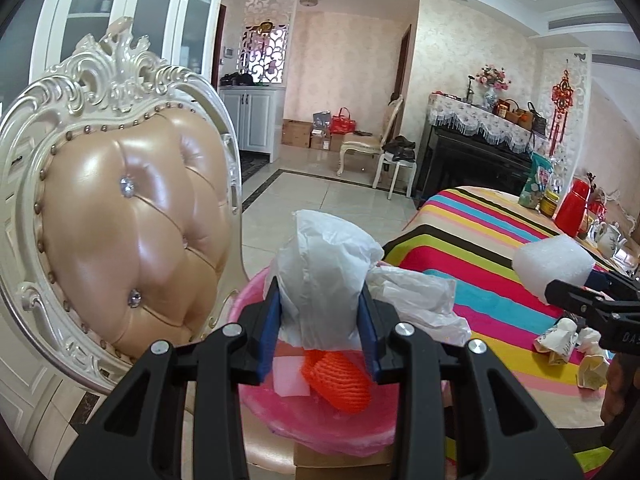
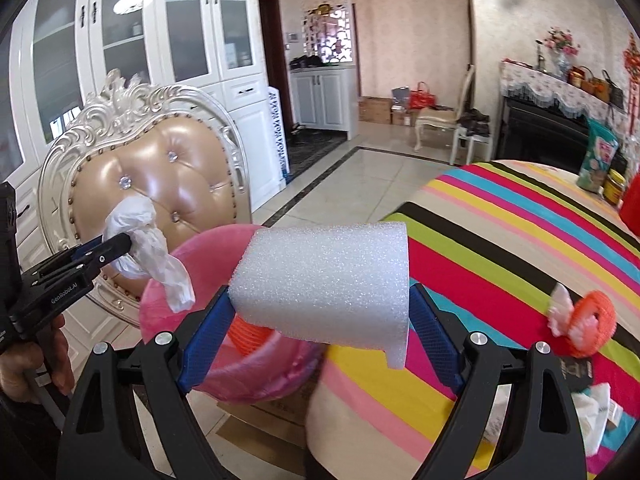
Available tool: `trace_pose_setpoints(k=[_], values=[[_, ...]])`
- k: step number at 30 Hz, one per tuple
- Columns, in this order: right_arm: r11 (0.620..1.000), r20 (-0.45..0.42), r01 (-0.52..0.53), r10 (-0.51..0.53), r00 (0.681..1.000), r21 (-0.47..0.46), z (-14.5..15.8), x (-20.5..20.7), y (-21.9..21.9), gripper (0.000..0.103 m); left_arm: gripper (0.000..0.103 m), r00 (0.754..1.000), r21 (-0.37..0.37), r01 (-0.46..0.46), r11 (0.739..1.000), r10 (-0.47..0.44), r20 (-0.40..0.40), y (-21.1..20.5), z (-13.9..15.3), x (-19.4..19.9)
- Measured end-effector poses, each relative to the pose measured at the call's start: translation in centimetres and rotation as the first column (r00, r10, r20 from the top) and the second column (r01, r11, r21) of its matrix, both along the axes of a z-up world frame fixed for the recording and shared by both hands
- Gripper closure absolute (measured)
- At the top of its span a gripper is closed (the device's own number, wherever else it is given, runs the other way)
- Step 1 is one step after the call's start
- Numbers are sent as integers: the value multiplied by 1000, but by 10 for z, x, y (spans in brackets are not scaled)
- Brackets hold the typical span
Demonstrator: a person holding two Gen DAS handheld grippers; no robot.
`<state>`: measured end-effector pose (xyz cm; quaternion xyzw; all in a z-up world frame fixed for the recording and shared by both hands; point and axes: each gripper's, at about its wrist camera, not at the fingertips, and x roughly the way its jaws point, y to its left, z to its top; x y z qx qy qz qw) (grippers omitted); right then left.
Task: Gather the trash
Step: 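Carry the bag and foam block to the pink wastebasket and release both, then move both tools back over the table toward the remaining packets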
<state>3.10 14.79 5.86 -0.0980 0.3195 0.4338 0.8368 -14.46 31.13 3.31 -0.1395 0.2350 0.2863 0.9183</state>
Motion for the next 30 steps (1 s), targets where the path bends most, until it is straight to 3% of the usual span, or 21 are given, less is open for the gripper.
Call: trace_pose_setpoints(k=[20, 28, 30], values=[[990, -34, -135, 134, 990, -49, -23, -15, 80, 18, 66, 999, -27, -38, 999, 39, 14, 28, -8, -17], [993, -55, -109, 106, 993, -51, -31, -4, 72, 17, 49, 999, -48, -28, 998, 29, 15, 30, -13, -7], [995, -64, -94, 91, 994, -44, -32, 2, 66, 17, 49, 1000, -47, -23, 999, 23, 9, 30, -13, -3]])
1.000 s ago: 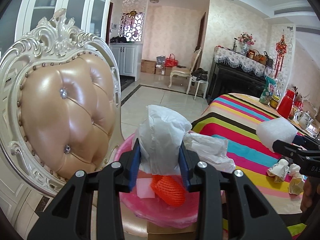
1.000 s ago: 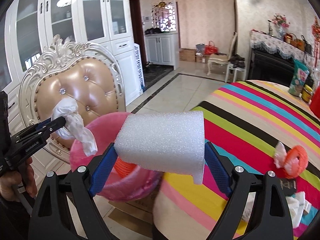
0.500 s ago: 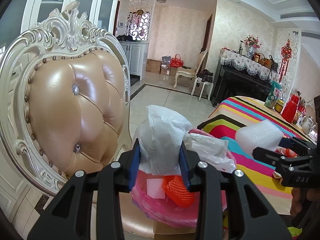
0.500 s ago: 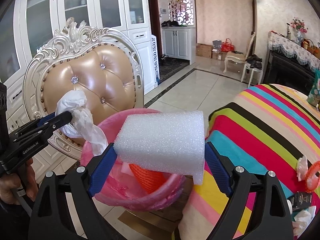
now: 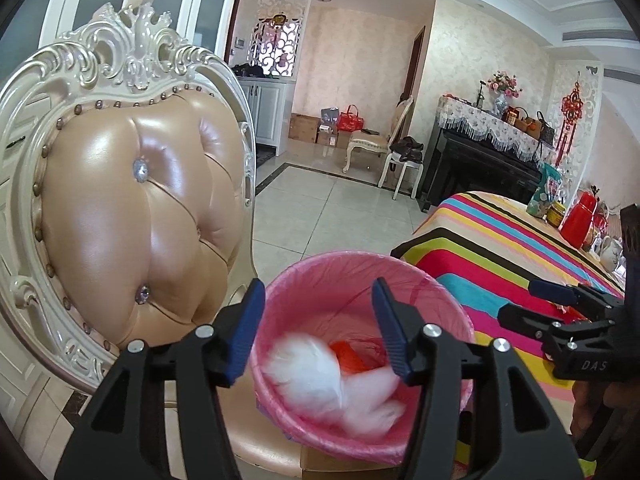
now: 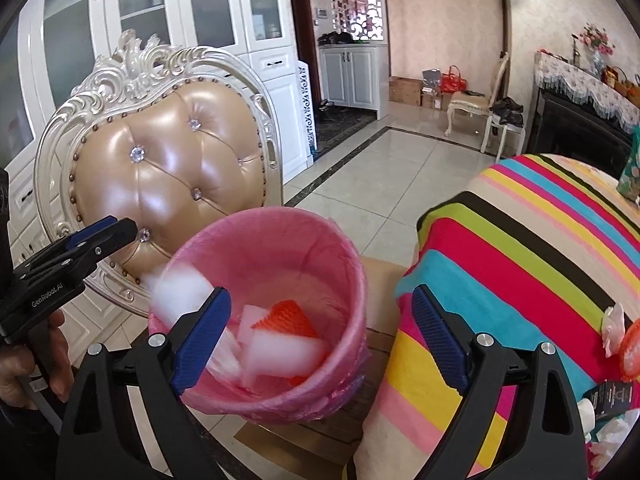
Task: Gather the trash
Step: 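Move both tools back over the table toward the remaining packets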
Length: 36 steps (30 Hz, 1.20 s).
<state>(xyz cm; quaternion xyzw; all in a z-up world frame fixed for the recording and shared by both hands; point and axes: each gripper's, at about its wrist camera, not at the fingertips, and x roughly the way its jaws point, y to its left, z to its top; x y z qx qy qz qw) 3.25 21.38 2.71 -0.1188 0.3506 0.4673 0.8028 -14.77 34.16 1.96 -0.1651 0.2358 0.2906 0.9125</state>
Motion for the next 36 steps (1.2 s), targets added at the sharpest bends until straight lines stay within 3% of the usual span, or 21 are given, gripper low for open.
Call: trace_pose_setpoints(k=[15, 36], values=[[982, 29, 186, -187, 982, 36, 7, 18, -89, 17, 45, 995, -16, 103, 995, -103, -14, -33, 0, 41], [910, 9, 413, -413, 911, -33, -29, 32, -263, 17, 45, 954, -56, 299, 953, -300, 0, -145, -11, 124]])
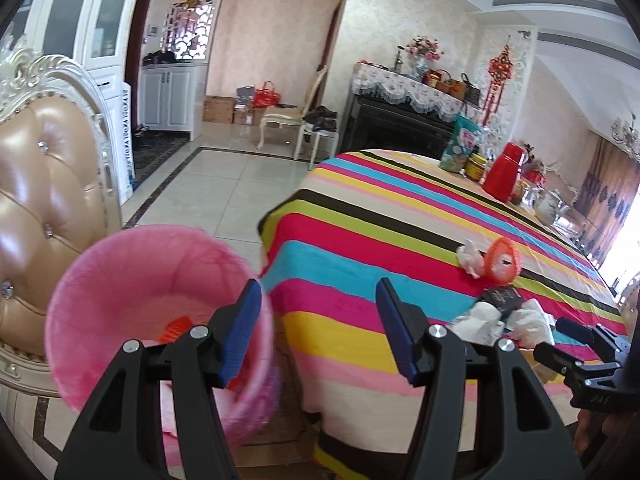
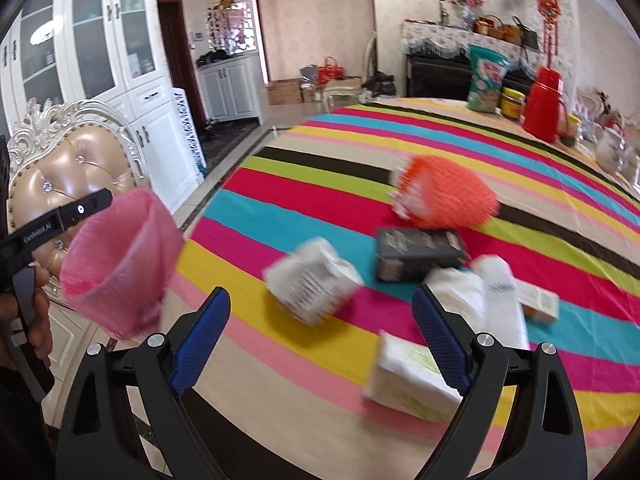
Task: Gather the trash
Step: 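Move both tools back over the table toward the remaining packets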
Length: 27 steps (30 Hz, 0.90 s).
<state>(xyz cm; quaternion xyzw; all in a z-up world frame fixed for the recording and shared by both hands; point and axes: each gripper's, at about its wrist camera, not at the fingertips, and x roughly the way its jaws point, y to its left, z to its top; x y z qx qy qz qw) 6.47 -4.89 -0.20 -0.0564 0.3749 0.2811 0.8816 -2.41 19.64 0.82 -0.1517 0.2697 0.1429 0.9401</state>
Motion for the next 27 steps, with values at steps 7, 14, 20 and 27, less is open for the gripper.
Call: trace_pose_setpoints(k=[7, 14, 20, 27], values=[[998, -25, 56, -56, 998, -2, -11, 0, -43, 17, 45, 997, -9, 77, 997, -77, -18, -38, -7, 26], [996, -51, 91, -91, 995, 0, -21, -1, -69, 17, 45, 986, -17, 154, 988, -155, -55, -72, -19, 54], [994, -69, 111, -111, 991, 0, -29, -1, -81, 17, 39, 970, -27, 226, 974, -227, -88, -100, -30, 77], [990, -91, 138, -137, 986, -4, -37, 2, -91, 17, 33, 944, -33, 300, 953, -301, -132, -127, -46, 99]])
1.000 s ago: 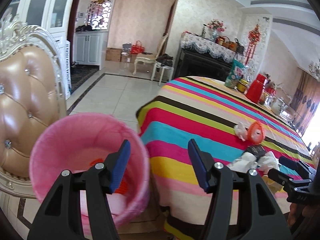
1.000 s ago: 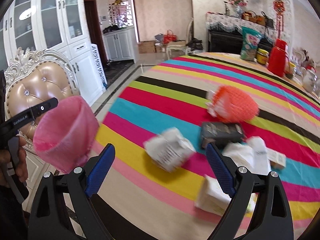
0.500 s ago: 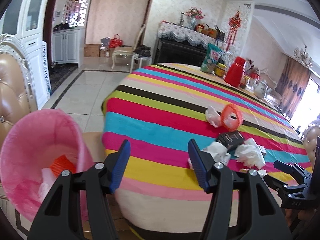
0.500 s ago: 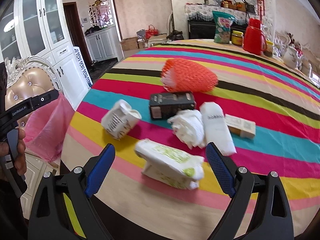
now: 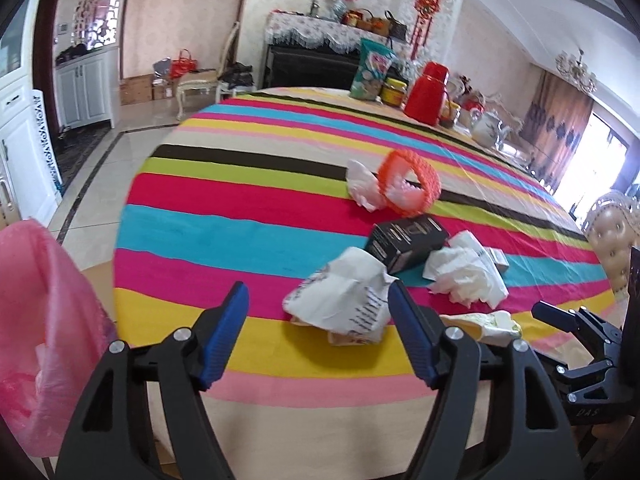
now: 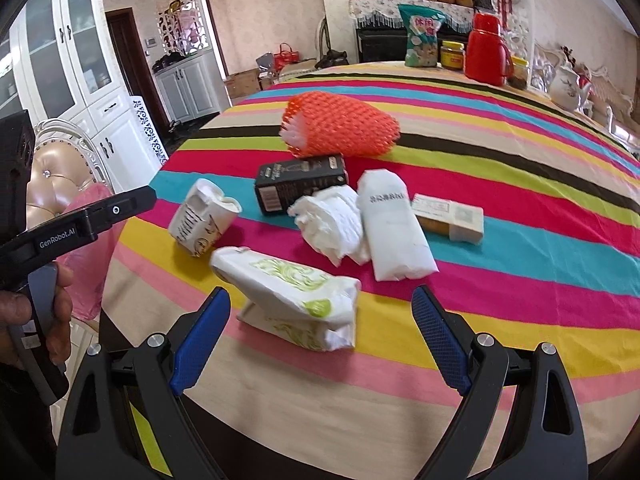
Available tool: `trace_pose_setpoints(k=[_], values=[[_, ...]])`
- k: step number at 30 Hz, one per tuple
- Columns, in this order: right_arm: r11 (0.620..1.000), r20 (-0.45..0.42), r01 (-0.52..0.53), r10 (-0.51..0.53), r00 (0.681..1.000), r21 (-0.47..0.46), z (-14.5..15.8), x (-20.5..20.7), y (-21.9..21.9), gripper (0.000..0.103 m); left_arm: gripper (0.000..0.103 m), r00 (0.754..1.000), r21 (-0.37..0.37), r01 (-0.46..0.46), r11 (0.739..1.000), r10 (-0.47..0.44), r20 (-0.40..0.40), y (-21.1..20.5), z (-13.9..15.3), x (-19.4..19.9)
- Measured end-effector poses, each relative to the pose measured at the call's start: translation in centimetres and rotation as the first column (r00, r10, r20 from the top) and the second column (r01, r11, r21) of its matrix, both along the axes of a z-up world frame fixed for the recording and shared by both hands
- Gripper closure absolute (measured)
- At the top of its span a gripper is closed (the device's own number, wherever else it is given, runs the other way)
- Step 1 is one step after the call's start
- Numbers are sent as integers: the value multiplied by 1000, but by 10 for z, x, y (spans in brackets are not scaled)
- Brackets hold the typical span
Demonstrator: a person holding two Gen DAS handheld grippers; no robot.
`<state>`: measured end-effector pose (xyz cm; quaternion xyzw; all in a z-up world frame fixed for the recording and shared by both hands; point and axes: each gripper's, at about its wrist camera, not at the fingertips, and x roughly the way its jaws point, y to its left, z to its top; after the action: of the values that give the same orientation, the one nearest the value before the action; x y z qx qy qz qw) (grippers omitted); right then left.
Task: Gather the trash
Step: 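Move both tools back over the table toward the remaining packets, then grasp the white printed paper bag with the left tool while the right tool grasps the green-printed packet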
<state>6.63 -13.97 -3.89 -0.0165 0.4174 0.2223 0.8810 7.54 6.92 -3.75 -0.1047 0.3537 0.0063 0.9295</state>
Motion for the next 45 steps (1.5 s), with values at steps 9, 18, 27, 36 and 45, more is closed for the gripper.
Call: trace_pose_setpoints(k=[9, 18, 27, 36, 45], values=[[1000, -16, 24, -24, 1000, -4, -6, 5, -10, 17, 26, 998, 20, 43, 999, -42, -47, -12, -15, 24], [1000, -24, 17, -17, 1000, -20, -9, 10, -10, 17, 26, 994, 33, 72, 997, -69, -87, -13, -27, 41], [998, -21, -32, 31, 999, -55, -11, 13, 5, 17, 37, 990, 47, 111, 993, -107, -87, -15, -25, 45], [990, -4, -101, 101, 995, -96, -10, 19, 22, 17, 44, 990, 72, 123, 990, -117, -81, -16, -19, 42], [976, -31, -151, 148, 989, -156, -21, 21, 35, 48, 44, 992, 69, 102, 992, -96, -80, -6, -19, 33]])
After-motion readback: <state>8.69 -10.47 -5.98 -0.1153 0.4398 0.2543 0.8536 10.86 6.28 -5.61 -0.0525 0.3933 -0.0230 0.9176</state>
